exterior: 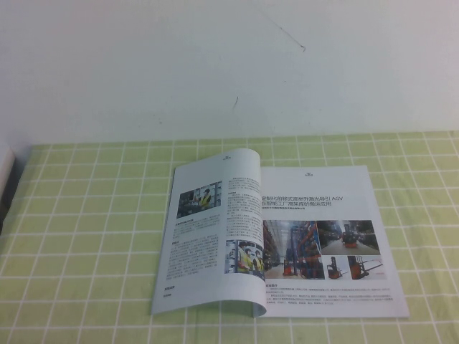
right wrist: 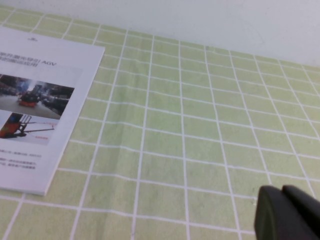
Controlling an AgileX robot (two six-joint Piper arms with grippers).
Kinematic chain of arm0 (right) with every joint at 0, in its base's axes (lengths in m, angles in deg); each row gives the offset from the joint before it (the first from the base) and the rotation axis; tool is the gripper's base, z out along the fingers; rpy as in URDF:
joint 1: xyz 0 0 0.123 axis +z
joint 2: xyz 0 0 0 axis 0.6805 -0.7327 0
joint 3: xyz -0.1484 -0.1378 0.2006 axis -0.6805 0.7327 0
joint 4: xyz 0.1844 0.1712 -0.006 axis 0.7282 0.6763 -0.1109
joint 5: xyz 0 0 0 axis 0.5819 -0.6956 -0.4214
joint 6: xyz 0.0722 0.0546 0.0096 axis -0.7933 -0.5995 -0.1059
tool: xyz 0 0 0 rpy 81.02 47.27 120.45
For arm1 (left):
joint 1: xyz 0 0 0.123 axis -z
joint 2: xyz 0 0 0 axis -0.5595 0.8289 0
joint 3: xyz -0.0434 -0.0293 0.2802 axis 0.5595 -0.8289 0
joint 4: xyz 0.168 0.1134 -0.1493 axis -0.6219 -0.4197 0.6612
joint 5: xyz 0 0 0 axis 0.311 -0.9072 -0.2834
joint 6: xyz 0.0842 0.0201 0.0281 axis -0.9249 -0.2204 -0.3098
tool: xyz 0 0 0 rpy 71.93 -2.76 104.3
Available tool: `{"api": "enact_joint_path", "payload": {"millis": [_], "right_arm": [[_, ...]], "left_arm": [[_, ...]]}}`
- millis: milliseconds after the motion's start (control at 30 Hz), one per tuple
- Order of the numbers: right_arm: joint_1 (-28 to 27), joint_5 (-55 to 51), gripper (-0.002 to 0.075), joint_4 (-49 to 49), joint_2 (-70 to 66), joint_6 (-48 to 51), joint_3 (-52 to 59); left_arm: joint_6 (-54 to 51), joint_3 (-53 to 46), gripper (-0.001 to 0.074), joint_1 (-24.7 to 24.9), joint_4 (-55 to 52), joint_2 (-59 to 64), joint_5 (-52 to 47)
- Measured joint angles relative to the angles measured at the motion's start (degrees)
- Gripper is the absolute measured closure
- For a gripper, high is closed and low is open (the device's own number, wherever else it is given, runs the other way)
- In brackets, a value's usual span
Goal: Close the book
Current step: 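Close the open booklet and leave it lying on the table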
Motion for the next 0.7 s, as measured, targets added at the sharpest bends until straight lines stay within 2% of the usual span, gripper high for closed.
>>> {"api": "enact_joint_path", "payload": {"millis": [333, 567, 700], "right_arm": [[0.0, 2.6, 0.0728, -1.1, 0.0, 0.0, 0.3], [0.0, 14.9, 0.0727, 1.0, 0.0, 0.0, 0.3], [0.0, 21.1, 0.0728, 4.4, 0.0, 0.0, 0.3]], "left_arm": [[0.0, 0.0, 0.0736, 0.0, 0.0, 0.0, 0.0], [0.0, 0.0, 0.0736, 0.0, 0.0, 0.0, 0.3], [0.0, -0.4, 0.0736, 0.0, -0.3, 0.0, 4.6]]}}
